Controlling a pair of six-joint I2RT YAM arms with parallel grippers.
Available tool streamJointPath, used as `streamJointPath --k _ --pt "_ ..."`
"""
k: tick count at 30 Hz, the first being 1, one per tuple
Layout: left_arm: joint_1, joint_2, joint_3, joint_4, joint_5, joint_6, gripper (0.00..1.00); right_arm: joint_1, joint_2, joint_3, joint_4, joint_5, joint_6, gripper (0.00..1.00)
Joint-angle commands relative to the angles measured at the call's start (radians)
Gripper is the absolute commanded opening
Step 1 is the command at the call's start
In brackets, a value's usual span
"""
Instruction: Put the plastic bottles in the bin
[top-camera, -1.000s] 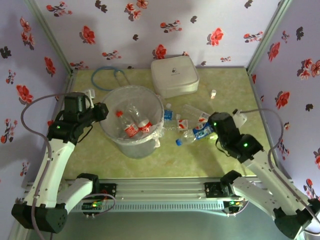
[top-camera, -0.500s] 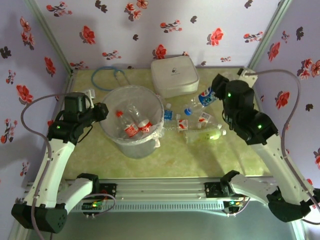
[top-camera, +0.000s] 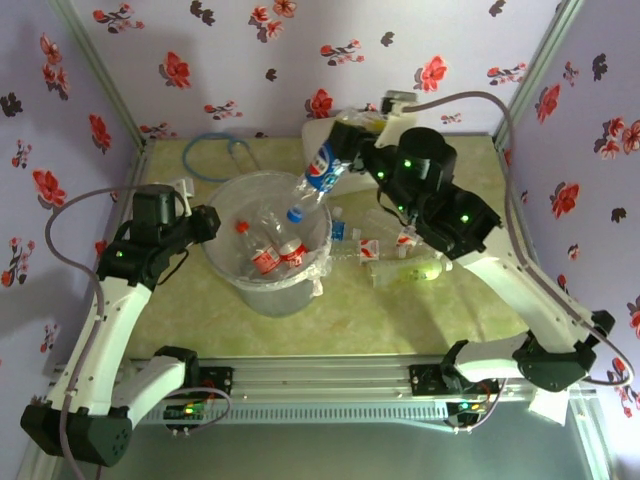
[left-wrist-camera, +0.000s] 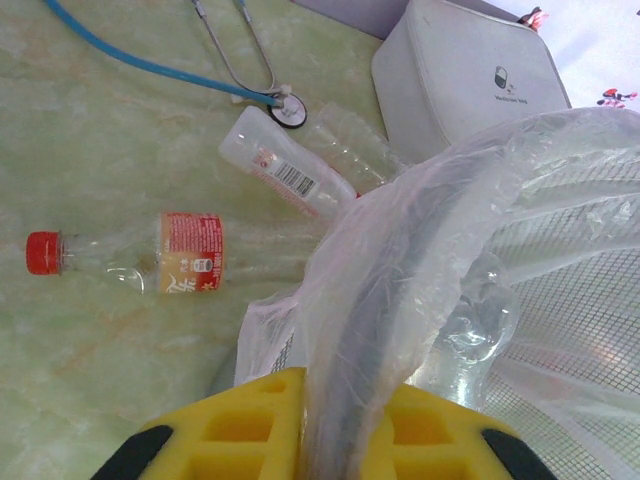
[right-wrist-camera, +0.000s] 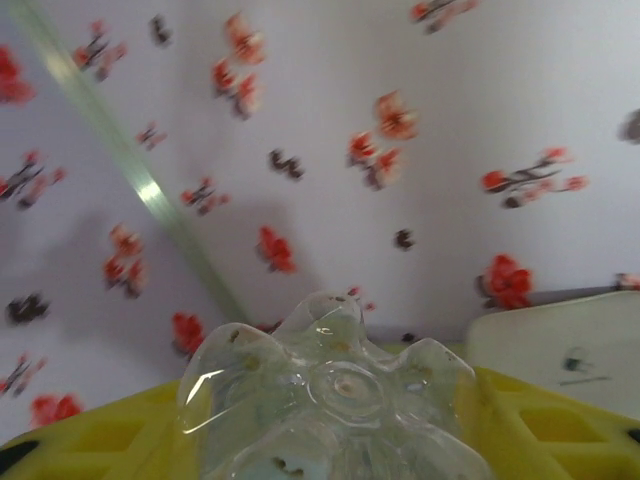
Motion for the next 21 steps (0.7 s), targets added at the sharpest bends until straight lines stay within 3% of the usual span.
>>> streamJointPath --k 1,5,17,21 --pt "-0.013 0.009 -0.035 0.012 -0.001 -0.015 0.00 0.023 0.042 0.030 0.041 -0.245 -0.094 0.43" --pt "-0.015 0.019 -0.021 -0.001 -0.005 -0.004 0.00 0.026 0.081 0.007 -0.010 -0.405 -0.127 0.43" --pt "-0.015 0.037 0.005 -0.007 -0.021 0.003 0.00 0.050 0.156 -0.298 0.234 -0.486 -0.162 0.47" --pt "-0.015 0.042 0.016 -0.021 -0.027 0.014 0.00 0.074 0.187 -0.298 0.222 -0.471 -0.194 0.57"
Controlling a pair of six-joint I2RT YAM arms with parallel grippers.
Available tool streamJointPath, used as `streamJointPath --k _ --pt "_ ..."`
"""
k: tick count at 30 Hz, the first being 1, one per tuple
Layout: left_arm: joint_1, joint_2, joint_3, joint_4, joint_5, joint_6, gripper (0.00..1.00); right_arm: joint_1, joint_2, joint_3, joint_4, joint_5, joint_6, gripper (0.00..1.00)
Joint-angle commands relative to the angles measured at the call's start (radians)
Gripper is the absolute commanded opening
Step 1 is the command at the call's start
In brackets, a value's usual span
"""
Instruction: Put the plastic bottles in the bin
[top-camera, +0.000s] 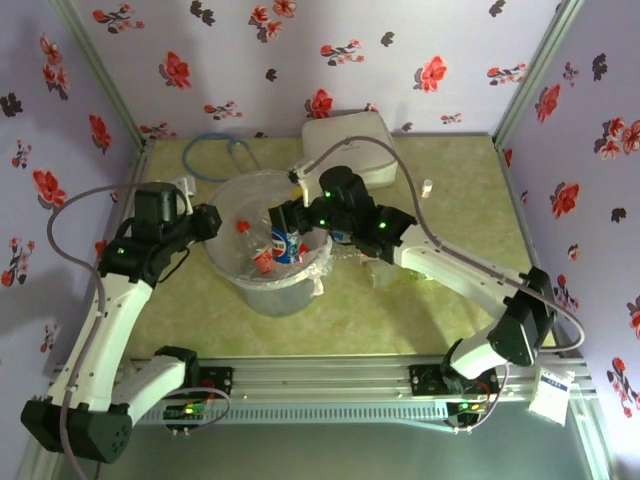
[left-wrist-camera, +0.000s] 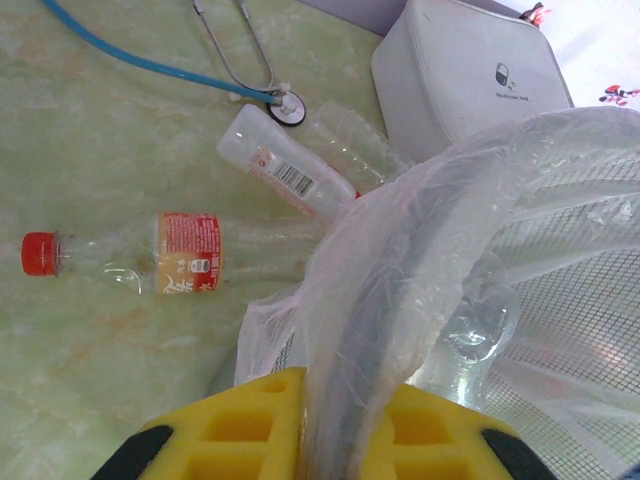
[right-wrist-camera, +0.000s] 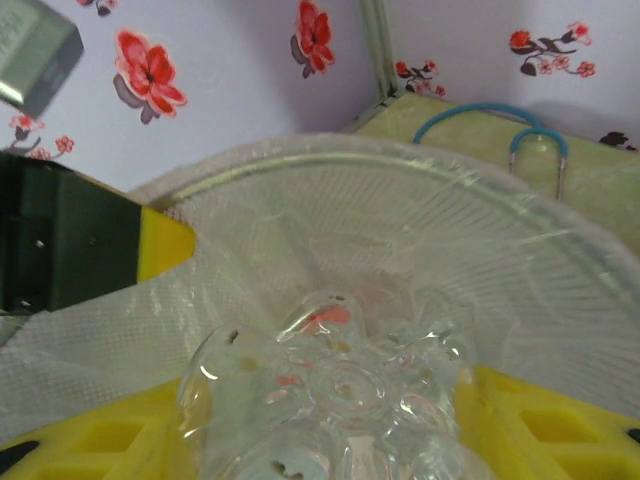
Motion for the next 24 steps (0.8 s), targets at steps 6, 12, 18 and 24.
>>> streamJointPath --k 6,12,18,24 --pt "-0.011 0.022 -0.010 -0.004 -0.024 0.011 0.00 0.021 0.007 0.001 0.024 0.010 -0.051 0.66" --pt "-0.009 0.020 -0.009 -0.011 -0.026 0.019 0.00 0.022 0.002 -0.008 0.001 0.051 -0.066 0.77" --pt "-0.009 0.020 -0.004 -0.013 -0.029 0.022 0.00 0.019 -0.031 0.042 -0.079 0.150 -0.086 0.86" --pt "-0.009 0.017 -0.007 -0.013 -0.029 0.020 0.00 -0.062 -0.123 0.042 -0.161 0.260 0.012 0.99"
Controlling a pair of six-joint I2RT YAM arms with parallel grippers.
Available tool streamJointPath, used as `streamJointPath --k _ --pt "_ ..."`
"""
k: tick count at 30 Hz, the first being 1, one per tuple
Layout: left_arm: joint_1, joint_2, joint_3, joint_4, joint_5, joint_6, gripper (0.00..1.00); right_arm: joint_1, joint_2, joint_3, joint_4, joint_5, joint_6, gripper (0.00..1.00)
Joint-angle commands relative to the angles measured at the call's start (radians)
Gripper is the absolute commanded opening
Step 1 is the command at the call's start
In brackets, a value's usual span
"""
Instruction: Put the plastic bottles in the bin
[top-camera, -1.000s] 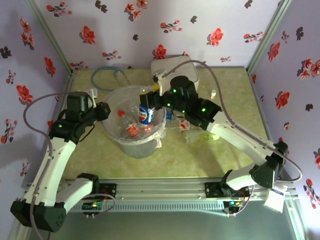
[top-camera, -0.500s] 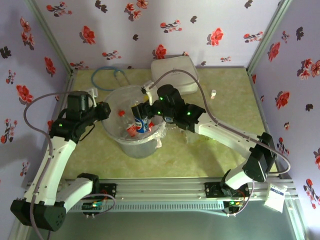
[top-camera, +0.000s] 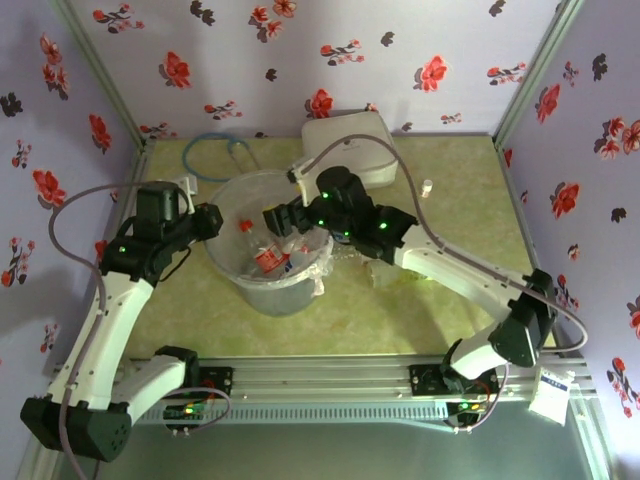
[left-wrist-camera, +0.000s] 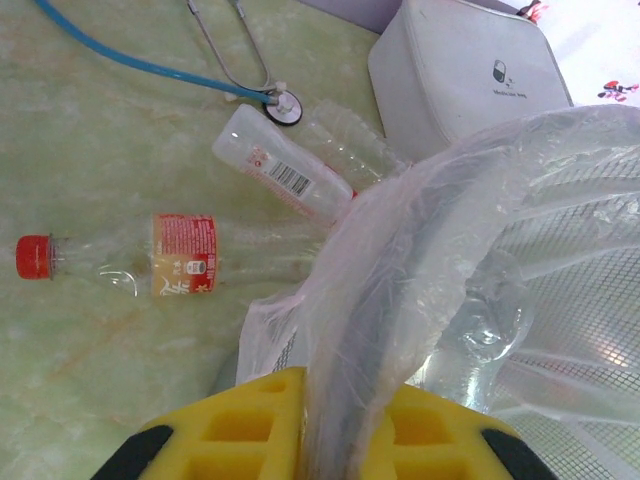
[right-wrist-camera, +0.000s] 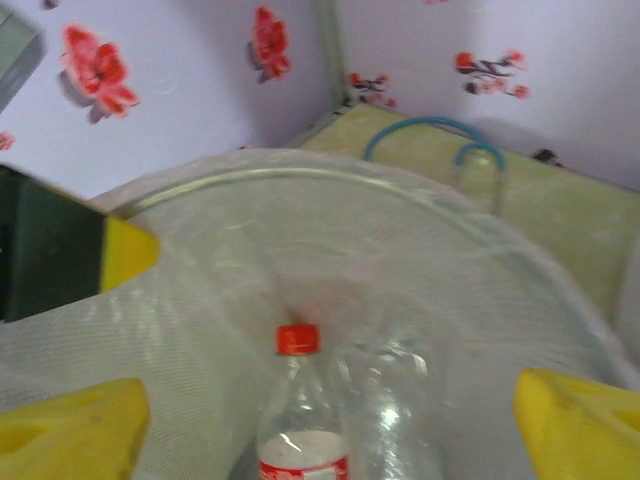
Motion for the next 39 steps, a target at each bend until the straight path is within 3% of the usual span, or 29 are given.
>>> streamJointPath --k 1,7,10,16,21,25,31,39 --pt "-0.002 0.011 -0.011 -0.017 -0.023 0.019 0.00 -0.079 -0.109 -0.015 -0.070 0.131 0.074 0.99" --pt "-0.002 0.016 -0.008 -0.017 -0.023 0.025 0.00 -0.270 -0.254 -0.123 -0.167 0.250 0.246 0.99" --pt "-0.001 0.020 -0.006 -0.014 -0.024 0.027 0.00 -0.391 -0.302 -0.170 -0.282 0.301 0.403 1.00" --pt "-0.001 0.030 -0.009 -0.003 -0.024 0.027 0.00 -0.603 -0.384 -0.355 -0.383 0.240 0.782 0.99" --pt "-0.001 0.042 0.004 -0.010 -0.024 0.031 0.00 -0.615 -0.419 -0.501 -0.438 0.264 1.048 0.99" --pt "-0.001 0.046 0.009 -0.004 -0.024 0.034 0.00 -0.616 -0.390 -0.583 -0.411 0.197 1.163 0.91" --pt "-0.001 0.045 -0.004 0.000 -0.024 0.031 0.00 -0.561 -0.382 -0.818 -0.136 0.109 1.450 0.80" --pt "0.000 0.046 0.014 -0.011 -0.027 0.034 0.00 -0.513 -0.289 -0.828 -0.096 0.129 1.477 0.82"
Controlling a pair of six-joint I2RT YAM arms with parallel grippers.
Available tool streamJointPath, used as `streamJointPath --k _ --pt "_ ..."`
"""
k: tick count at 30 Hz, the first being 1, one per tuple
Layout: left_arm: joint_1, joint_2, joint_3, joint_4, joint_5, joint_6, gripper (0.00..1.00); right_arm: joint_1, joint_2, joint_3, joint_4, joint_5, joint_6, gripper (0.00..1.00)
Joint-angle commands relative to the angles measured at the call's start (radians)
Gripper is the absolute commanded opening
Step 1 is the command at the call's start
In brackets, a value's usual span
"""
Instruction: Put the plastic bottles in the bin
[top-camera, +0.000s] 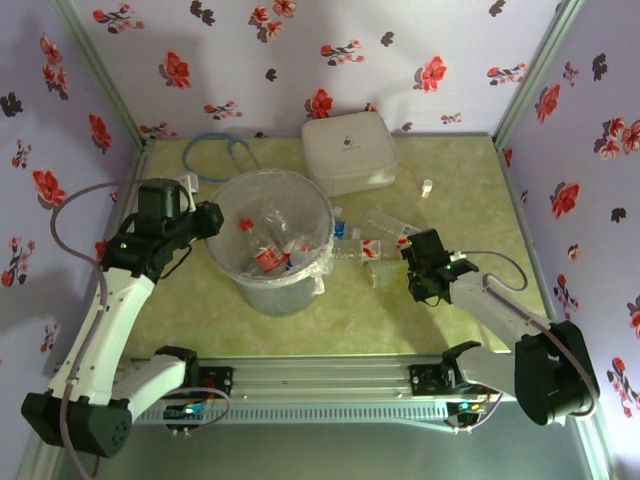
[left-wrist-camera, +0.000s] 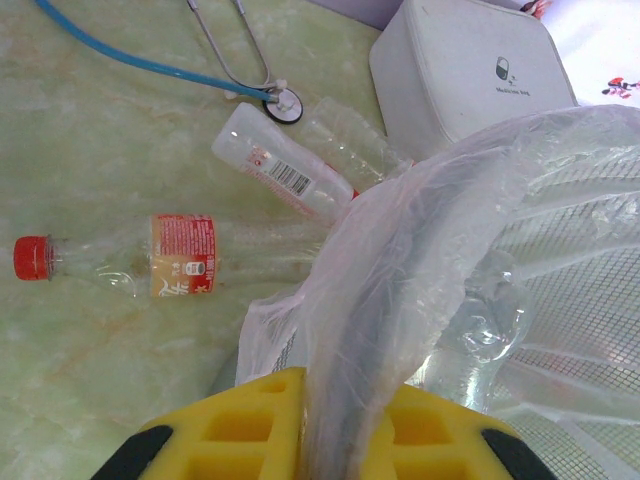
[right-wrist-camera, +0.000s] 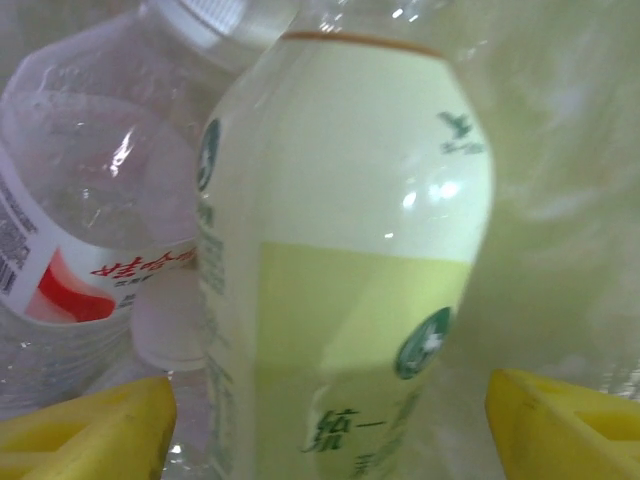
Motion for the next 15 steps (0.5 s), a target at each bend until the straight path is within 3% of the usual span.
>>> streamJointPath --k 1,7,15 --pt "-0.001 0.023 -0.003 -0.004 -0.028 0.031 0.00 0.005 0.035 -0.006 0.068 0.002 0.062 0.82" --pt "-0.001 0.021 -0.003 -0.011 -0.031 0.034 0.00 0.008 0.088 -0.034 0.121 -0.016 0.085 0.81" --pt "-0.001 0.020 0.005 -0.016 -0.041 0.034 0.00 0.008 0.123 -0.041 0.130 -0.011 0.086 0.71"
